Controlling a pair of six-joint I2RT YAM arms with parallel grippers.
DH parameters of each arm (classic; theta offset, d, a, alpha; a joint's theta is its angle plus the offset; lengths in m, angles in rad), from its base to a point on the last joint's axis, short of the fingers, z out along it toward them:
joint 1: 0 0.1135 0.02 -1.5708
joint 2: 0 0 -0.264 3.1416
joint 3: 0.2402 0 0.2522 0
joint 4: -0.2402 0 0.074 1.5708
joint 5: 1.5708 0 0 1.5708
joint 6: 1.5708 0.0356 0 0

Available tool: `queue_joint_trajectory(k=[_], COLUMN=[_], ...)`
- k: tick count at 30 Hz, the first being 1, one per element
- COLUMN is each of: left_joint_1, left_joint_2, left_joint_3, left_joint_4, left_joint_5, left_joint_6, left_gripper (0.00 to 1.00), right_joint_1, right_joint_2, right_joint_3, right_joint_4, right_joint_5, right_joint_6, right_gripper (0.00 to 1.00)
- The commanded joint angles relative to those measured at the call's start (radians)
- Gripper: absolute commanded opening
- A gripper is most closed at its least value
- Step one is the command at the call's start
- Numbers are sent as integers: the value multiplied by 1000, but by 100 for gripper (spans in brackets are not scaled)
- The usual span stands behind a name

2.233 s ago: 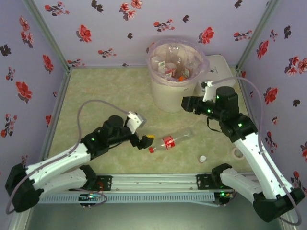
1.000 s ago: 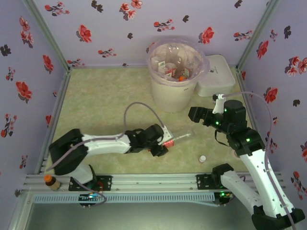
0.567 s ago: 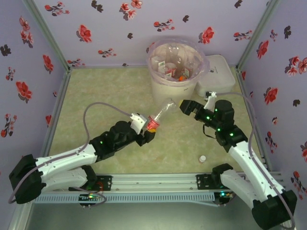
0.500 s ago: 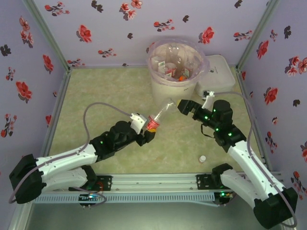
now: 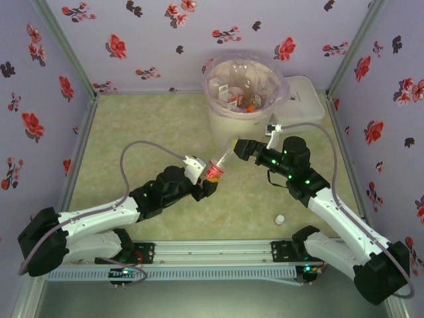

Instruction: Put the plastic bottles in the bin

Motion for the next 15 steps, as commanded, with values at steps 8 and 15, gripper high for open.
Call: queue_joint_trajectory(k=[8,15], left_joint_1=[5,5], left_joint_2=[52,41], left_joint_3=[31,14], left_joint_4=[96,120], left_joint_5=[4,-29], left_joint_6=[-20,23], left_gripper=[26,97], right_joint_1=[29,24], right_joint_2=[58,17], right_joint_3=[20,162], right_joint_4=[113,-123], right_joint_5=[5,104], right_joint_6=[-15,-202], right_gripper=[51,39])
